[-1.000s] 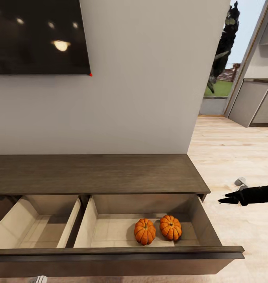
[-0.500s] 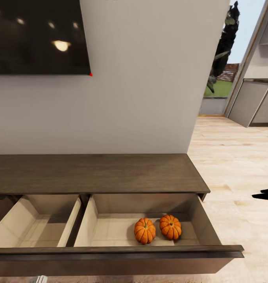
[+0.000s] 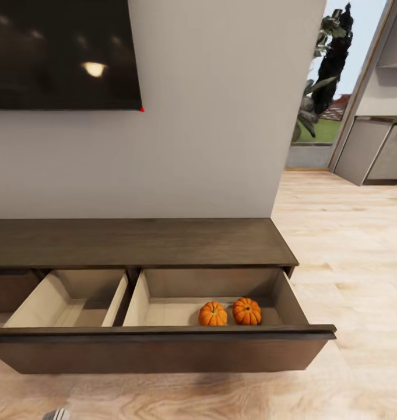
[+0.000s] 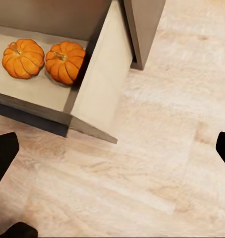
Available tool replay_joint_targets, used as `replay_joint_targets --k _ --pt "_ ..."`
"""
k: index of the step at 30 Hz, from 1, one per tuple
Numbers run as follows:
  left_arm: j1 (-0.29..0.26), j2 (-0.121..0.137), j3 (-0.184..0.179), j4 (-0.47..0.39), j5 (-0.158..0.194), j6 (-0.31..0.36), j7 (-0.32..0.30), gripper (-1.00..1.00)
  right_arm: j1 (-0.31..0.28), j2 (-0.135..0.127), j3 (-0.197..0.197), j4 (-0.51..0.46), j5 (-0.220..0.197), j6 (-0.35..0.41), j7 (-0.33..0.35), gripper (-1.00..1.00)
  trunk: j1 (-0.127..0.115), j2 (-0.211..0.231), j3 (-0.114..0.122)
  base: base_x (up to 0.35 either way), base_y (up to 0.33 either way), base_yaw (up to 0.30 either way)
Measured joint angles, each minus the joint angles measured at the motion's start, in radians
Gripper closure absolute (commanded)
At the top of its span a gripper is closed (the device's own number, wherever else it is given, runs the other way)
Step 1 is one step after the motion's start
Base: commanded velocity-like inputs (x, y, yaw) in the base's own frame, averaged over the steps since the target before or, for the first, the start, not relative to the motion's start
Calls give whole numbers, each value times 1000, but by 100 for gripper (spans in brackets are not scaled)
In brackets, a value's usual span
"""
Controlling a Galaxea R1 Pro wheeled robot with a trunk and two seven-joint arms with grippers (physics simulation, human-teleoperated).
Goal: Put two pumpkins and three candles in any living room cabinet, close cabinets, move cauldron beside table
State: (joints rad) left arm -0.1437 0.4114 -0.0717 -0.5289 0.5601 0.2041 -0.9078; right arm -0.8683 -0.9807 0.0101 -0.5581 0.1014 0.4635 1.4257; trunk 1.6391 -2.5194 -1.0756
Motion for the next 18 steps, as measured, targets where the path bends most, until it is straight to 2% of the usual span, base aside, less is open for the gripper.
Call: replay_joint_targets --k 6,11,15,18 --pt "0 -1 0 0 2 1 -1 -100 0 9 4 64 6 -46 -62 -100 0 0 0 -330 0 0" --pt "0 -5 1 0 5 2 -1 -100 0 32 12 155 12 -128 -144 -100 0 0 0 -114 0 0" --pt "0 -7 23 0 10 5 0 -100 0 88 20 254 25 -213 -261 -100 -1 0 0 -28 0 0" --pt "0 -9 50 0 14 3 0 -100 0 149 28 335 80 -269 -360 -100 -1 0 0 -9 0 0"
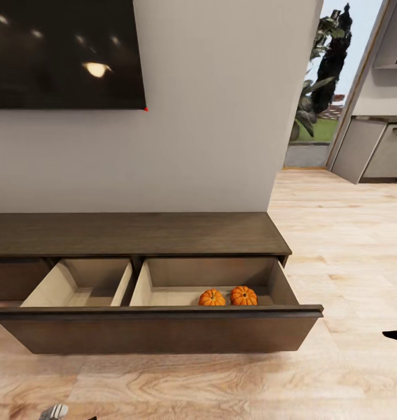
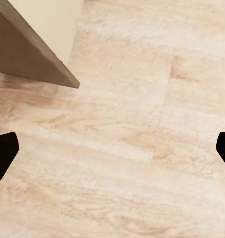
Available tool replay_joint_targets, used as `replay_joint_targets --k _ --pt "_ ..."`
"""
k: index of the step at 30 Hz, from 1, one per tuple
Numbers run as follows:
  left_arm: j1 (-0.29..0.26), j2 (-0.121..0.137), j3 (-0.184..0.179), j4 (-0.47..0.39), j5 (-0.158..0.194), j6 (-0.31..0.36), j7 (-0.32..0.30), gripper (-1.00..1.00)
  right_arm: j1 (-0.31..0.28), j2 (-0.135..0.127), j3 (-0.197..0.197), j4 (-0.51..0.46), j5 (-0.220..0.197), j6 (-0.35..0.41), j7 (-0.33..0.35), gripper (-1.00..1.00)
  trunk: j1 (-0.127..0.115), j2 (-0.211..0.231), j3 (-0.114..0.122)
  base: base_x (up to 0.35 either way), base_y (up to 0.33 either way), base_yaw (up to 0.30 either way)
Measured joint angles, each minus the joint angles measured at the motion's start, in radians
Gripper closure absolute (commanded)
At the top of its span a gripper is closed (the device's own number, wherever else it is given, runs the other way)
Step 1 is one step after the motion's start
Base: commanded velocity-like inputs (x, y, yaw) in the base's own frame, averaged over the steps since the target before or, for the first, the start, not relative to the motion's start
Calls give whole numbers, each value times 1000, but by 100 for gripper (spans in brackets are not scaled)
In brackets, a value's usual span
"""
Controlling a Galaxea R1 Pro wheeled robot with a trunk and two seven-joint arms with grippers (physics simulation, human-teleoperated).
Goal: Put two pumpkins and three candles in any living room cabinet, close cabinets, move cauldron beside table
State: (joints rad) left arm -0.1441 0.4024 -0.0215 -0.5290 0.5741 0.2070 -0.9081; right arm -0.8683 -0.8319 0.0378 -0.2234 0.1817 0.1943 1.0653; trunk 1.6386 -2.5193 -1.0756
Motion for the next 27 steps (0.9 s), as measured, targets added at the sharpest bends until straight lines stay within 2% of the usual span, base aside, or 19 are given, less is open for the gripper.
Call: replay_joint_targets --k 2,6,13,16,19,22,24,25,27 --pt "0 -1 13 0 2 0 0 -100 0 38 1 45 43 -34 -54 -100 0 0 0 -4 0 0" --pt "0 -2 32 0 7 0 0 -100 -1 87 1 100 90 -79 -138 -100 0 0 0 -2 0 0" --pt "0 -4 50 0 14 0 1 -100 -1 161 2 203 131 -135 -275 -100 0 0 0 0 0 0" --pt "0 -5 52 0 25 -1 2 -100 2 197 2 243 162 -161 -336 -100 0 0 0 0 0 0" --pt "0 -7 53 0 39 -1 3 -100 13 245 2 262 182 -175 -382 -100 0 0 0 0 0 0" --pt "0 -9 53 0 55 -1 4 -100 46 319 2 271 194 -181 -412 -100 0 0 0 0 0 0" --pt "0 -9 53 0 58 -1 4 -100 57 347 2 272 199 -182 -422 -100 0 0 0 0 0 0" --pt "0 -9 53 0 60 -1 4 -100 65 369 2 273 207 -182 -432 -100 0 0 0 0 0 0" --pt "0 -10 53 -1 62 -1 5 -100 70 392 2 274 216 -181 -439 -100 0 0 0 0 0 0"
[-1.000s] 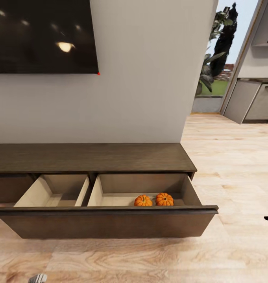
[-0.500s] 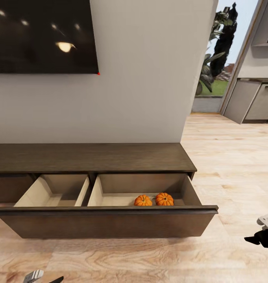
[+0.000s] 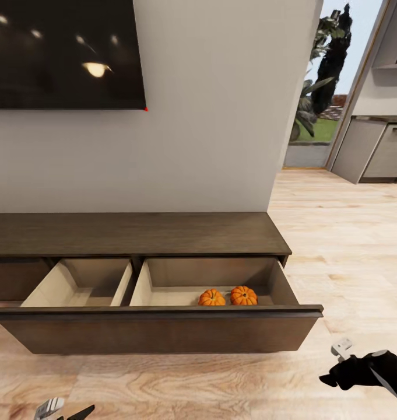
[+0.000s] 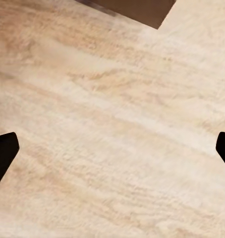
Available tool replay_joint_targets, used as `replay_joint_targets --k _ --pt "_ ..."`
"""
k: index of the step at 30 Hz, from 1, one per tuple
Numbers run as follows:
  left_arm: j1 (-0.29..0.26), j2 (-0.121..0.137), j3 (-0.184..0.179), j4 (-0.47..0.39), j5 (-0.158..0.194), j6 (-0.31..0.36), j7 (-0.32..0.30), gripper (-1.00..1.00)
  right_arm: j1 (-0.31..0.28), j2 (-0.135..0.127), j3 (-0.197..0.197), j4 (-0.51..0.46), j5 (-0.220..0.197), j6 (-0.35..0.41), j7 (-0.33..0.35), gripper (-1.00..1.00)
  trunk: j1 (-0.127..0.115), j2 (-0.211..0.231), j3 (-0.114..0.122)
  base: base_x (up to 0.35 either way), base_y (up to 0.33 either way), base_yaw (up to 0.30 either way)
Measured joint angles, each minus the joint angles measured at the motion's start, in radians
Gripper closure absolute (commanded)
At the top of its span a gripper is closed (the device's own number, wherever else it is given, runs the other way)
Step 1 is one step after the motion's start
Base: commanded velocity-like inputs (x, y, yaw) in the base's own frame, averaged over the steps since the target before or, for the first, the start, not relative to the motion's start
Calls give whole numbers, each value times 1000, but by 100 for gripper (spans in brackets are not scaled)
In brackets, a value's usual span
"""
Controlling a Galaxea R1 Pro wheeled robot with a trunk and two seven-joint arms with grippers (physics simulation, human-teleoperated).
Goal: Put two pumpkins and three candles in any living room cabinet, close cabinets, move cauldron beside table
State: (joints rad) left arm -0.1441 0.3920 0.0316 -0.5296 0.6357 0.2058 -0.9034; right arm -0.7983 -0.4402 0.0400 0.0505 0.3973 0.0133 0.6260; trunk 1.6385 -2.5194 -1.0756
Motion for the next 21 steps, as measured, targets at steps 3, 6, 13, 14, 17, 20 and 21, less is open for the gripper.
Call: replay_joint_targets --k 3,6,13,14,17,20,21 --pt "0 -6 -1 -1 1 0 1 -100 6 39 0 1 10 4 -6 -100 0 0 0 0 0 0" --pt "-1 -15 -1 -1 1 0 3 -100 8 75 0 2 15 13 -8 -100 0 0 0 0 0 0" --pt "-1 -28 -2 -6 1 0 5 -100 9 188 0 1 18 83 -15 -100 0 0 0 0 0 0" --pt "-1 -31 -3 -7 1 0 6 -100 9 214 0 0 17 107 -17 -100 0 0 0 0 0 0" --pt "-1 -34 -2 -7 1 0 6 -100 9 246 2 -2 17 134 -18 -100 0 0 0 11 -2 0" --pt "-1 -35 -2 -7 1 0 6 -100 9 262 2 -2 18 144 -17 -100 0 0 0 133 -28 0" --pt "-1 -35 -2 -7 1 0 6 -100 9 266 2 -2 18 145 -17 -100 0 0 0 227 -50 0"
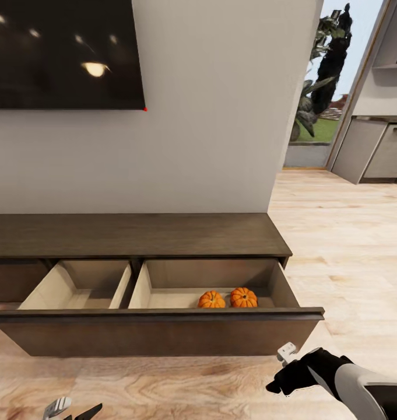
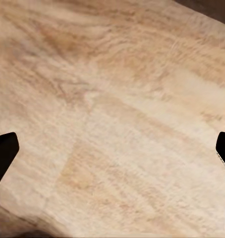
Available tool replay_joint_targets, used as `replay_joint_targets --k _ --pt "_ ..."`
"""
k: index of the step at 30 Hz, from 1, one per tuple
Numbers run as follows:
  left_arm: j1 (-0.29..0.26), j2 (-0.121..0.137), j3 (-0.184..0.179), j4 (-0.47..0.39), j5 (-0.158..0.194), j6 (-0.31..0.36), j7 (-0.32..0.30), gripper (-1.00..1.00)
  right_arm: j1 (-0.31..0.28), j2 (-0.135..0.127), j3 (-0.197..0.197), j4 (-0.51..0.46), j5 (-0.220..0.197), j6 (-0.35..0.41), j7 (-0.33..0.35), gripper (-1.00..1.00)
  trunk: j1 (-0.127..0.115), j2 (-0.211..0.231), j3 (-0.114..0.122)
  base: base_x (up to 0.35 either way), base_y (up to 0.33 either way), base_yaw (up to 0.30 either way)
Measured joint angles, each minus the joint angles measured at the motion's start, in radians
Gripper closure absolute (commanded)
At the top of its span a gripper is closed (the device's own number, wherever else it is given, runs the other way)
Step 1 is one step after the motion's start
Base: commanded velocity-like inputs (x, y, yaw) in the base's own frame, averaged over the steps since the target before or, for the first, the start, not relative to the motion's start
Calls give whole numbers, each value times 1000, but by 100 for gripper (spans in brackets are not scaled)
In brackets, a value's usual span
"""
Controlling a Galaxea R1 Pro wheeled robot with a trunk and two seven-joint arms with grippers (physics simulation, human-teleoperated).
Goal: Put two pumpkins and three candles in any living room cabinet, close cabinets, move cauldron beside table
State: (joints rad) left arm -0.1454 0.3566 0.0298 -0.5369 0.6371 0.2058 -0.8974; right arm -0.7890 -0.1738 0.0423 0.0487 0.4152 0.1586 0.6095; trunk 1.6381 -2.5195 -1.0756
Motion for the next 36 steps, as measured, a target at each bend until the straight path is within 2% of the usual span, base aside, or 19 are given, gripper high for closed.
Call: replay_joint_targets --k 15,25,36 --pt "0 -4 0 0 0 -1 0 -100 2 60 -3 4 1 2 -9 -100 0 0 0 88 -13 0" --pt "-1 -7 0 -1 0 -3 0 -100 26 81 -2 4 3 0 -14 -100 0 0 0 150 0 0" --pt "-1 -7 0 -2 0 -3 1 -100 48 87 -2 4 3 -9 -15 -100 0 0 0 100 0 0"
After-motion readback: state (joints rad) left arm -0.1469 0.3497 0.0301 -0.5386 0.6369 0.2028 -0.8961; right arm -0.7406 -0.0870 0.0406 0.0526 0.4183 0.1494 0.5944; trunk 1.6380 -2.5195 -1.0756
